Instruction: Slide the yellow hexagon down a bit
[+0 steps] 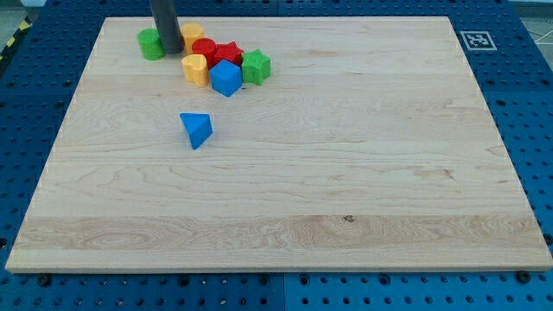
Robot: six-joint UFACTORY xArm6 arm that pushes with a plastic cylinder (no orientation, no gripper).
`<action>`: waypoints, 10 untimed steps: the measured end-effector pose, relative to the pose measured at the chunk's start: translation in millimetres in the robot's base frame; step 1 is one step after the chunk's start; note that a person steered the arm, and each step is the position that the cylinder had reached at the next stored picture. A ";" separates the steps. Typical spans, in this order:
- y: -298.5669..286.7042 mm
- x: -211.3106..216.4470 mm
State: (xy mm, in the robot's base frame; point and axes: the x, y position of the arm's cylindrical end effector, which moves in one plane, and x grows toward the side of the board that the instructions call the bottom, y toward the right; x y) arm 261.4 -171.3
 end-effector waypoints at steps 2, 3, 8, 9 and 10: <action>21.3 -13.8; 37.4 -15.2; 77.9 -45.9; 77.6 -27.1; 77.6 -20.1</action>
State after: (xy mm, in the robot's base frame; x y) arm 241.3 -93.7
